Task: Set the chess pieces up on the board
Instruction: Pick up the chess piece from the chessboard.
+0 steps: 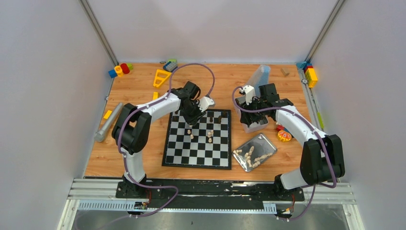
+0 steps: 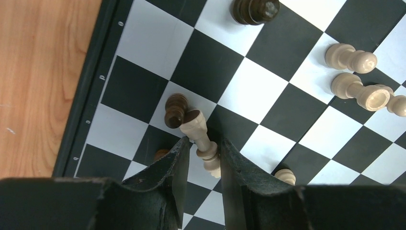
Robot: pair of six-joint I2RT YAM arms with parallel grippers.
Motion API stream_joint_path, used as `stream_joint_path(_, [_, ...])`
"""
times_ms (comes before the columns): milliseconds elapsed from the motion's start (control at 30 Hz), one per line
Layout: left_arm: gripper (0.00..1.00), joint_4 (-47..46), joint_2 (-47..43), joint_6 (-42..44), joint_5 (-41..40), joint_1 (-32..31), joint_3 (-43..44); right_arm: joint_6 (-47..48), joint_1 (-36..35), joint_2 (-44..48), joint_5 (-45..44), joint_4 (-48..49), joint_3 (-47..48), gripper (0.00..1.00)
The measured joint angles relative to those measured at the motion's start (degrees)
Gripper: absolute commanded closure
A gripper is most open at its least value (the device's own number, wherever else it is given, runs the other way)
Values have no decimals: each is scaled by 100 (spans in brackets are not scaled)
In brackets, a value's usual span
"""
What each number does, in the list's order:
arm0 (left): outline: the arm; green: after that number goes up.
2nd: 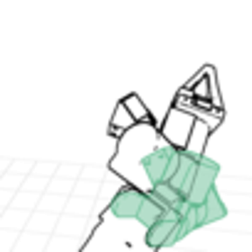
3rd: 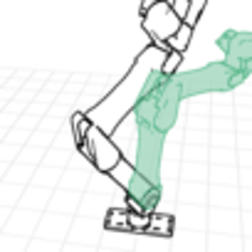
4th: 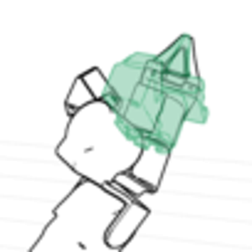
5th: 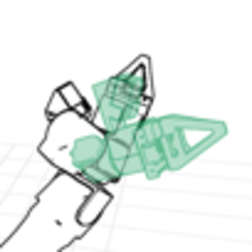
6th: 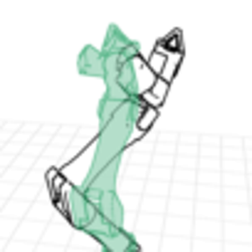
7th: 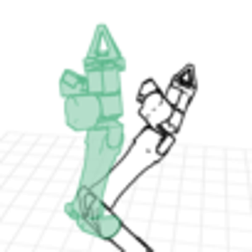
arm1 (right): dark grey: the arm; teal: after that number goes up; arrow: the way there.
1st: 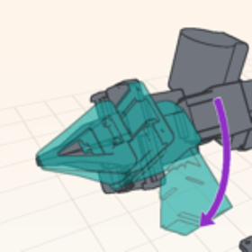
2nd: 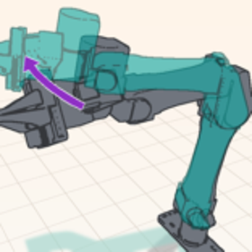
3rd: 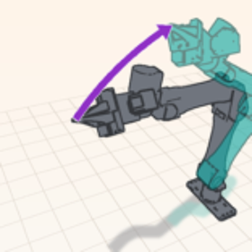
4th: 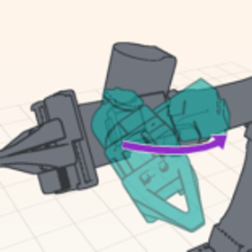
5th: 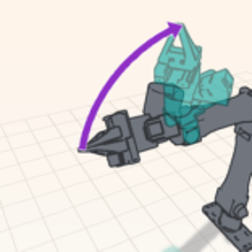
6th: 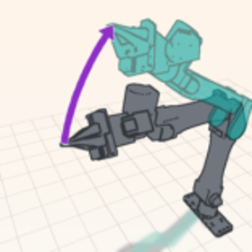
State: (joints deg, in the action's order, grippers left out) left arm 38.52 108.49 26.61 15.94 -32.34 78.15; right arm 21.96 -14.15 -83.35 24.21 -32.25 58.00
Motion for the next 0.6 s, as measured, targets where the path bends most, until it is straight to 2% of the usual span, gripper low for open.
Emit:
stream_joint_path(233, [63,-42,-17,28,-24,-46,-118,0,0,0,0,-2,0,53])
stream_joint_path(600, [79,-114,-125,79,-105,-70,-251,0,0,0,42,-2,0,53])
